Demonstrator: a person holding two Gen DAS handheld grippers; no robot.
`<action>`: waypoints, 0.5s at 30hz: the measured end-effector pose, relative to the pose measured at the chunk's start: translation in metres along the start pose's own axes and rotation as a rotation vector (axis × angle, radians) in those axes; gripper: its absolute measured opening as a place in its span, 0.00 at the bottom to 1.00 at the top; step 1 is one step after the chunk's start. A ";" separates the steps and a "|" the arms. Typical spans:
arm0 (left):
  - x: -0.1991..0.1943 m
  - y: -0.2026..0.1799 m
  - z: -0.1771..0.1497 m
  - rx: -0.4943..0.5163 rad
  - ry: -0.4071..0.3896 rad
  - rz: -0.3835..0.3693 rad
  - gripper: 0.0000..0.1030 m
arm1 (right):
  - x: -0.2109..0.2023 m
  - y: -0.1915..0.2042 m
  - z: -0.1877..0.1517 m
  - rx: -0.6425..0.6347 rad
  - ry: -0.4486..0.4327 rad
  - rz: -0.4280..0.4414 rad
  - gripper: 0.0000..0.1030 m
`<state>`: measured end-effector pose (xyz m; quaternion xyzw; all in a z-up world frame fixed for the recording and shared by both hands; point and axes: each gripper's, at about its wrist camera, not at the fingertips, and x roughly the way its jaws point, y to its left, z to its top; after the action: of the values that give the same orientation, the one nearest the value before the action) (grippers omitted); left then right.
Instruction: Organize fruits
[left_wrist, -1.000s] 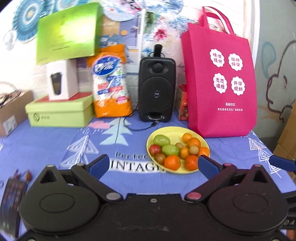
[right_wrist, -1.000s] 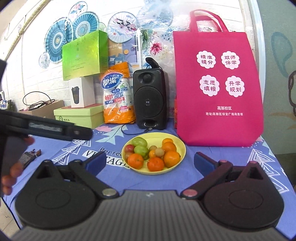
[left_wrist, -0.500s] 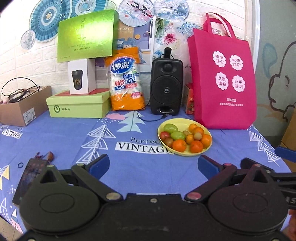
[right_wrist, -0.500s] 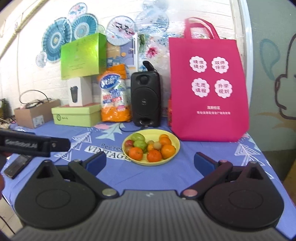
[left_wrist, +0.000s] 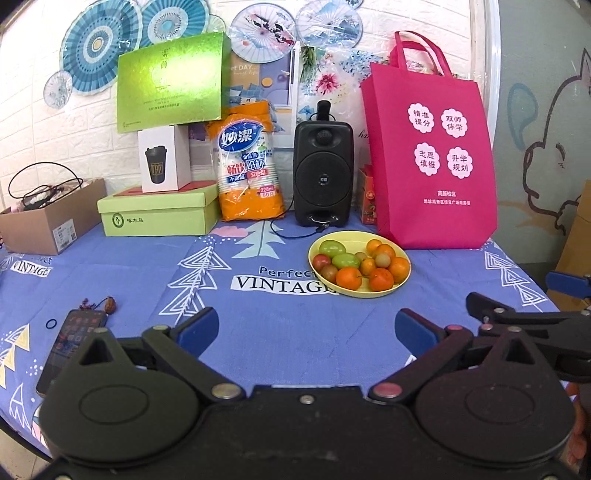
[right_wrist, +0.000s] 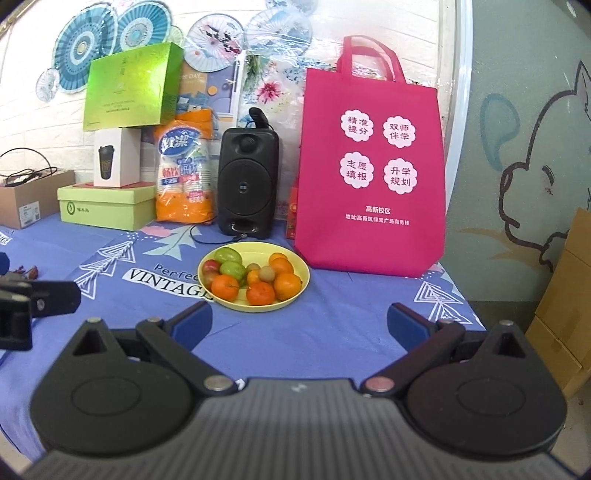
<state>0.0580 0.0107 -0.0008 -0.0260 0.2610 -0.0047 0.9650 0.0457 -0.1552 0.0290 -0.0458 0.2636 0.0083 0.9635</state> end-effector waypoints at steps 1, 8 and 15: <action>-0.001 0.000 0.000 -0.003 -0.001 -0.003 1.00 | -0.001 0.001 0.000 -0.004 0.000 0.003 1.00; -0.003 0.006 0.002 -0.027 0.001 -0.018 1.00 | -0.003 0.006 0.000 -0.027 -0.001 0.021 1.00; -0.002 0.008 0.003 -0.030 0.000 -0.017 1.00 | -0.003 0.008 -0.001 -0.041 -0.002 0.030 1.00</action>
<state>0.0576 0.0186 0.0030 -0.0427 0.2607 -0.0088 0.9644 0.0423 -0.1477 0.0289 -0.0615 0.2631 0.0279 0.9624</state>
